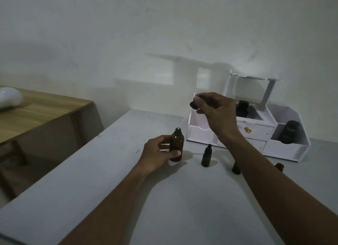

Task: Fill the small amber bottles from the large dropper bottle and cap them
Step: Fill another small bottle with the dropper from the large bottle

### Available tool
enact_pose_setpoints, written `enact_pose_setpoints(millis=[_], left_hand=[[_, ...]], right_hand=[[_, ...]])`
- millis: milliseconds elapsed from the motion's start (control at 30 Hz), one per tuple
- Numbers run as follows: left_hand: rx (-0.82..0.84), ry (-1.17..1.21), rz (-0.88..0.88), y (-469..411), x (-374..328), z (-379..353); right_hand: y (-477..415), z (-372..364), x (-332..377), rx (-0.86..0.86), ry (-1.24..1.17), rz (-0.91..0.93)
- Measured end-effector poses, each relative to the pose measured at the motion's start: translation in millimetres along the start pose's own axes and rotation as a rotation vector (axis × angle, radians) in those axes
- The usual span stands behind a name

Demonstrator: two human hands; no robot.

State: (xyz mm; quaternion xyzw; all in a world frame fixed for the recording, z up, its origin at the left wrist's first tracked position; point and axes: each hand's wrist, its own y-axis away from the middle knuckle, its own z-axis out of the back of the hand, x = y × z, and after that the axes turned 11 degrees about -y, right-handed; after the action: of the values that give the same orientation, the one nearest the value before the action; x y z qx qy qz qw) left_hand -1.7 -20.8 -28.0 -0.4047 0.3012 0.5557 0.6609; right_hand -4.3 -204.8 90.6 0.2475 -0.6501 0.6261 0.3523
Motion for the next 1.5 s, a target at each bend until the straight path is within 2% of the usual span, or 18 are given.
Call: enact_pose_setpoints(millis=[133, 300, 433, 1067, 1500], left_hand=[[0.011, 0.012, 0.003, 1, 2, -1], [0.012, -0.015, 0.008, 0, 0, 0], [0.015, -0.020, 0.009, 0, 1, -1], [0.011, -0.065, 0.026, 2, -4, -1], [0.018, -0.134, 0.069, 5, -10, -1]], right_hand=[[-3, -5, -5, 0.031, 0.084, 0.027], [0, -16, -22, 0.178, 0.224, 0.003], [10, -22, -37, 0.229, 0.286, -0.030], [14, -29, -49, 0.201, 0.307, -0.075], [10, -29, -25, 0.159, 0.309, 0.040]])
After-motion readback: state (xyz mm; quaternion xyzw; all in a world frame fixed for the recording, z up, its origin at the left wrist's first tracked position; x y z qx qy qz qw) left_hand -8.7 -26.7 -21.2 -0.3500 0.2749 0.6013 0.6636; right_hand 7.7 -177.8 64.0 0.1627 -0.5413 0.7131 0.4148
